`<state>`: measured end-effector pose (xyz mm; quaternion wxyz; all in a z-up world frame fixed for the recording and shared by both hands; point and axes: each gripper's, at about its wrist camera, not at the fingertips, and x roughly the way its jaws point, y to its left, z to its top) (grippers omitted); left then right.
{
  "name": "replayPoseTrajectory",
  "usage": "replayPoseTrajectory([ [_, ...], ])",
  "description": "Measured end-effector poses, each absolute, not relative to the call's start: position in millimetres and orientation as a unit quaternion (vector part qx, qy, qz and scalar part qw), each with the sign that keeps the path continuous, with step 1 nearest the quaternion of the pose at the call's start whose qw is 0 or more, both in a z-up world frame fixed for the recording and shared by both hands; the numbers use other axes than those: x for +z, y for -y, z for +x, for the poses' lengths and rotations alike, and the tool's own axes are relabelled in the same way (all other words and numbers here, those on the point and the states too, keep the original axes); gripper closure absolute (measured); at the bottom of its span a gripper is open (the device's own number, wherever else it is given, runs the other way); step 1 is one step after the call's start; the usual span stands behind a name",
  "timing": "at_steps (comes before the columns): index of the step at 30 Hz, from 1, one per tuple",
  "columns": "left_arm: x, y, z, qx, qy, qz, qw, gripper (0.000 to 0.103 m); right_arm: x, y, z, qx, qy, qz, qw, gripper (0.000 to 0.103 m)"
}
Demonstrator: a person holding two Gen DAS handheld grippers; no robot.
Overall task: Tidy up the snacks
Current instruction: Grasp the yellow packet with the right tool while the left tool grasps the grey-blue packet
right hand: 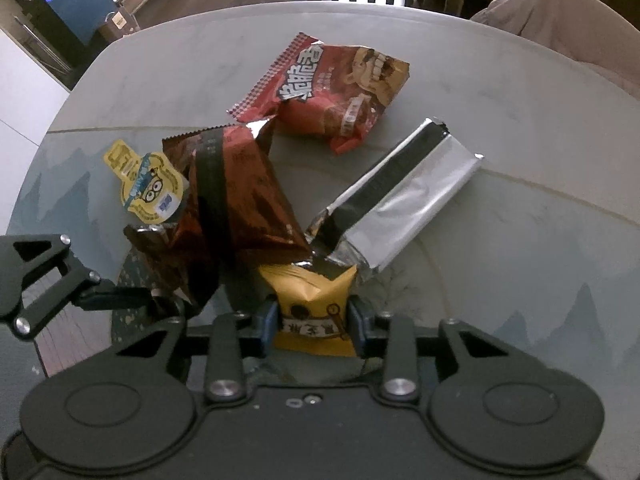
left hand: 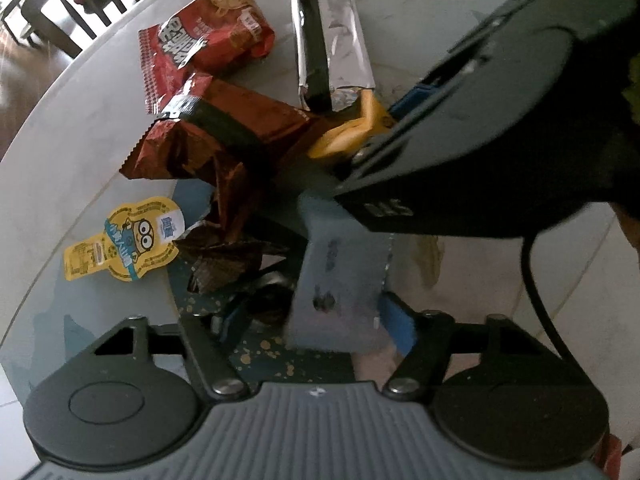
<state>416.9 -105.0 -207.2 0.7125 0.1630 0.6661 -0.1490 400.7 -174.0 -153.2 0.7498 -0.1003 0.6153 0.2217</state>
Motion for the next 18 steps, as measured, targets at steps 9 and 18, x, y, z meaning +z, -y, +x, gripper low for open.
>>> replayPoseTrajectory([
  [9,-195.5,97.2,414.1,-0.134,-0.654,0.151,0.73,0.081,-150.0,198.0,387.2,0.207,-0.615,-0.086,0.756,0.07],
  [18,-174.9,99.8,415.4,-0.163,-0.636,0.152,0.739,0.062,-141.4,233.0,374.8,0.199,-0.62,-0.062,0.756,0.07],
])
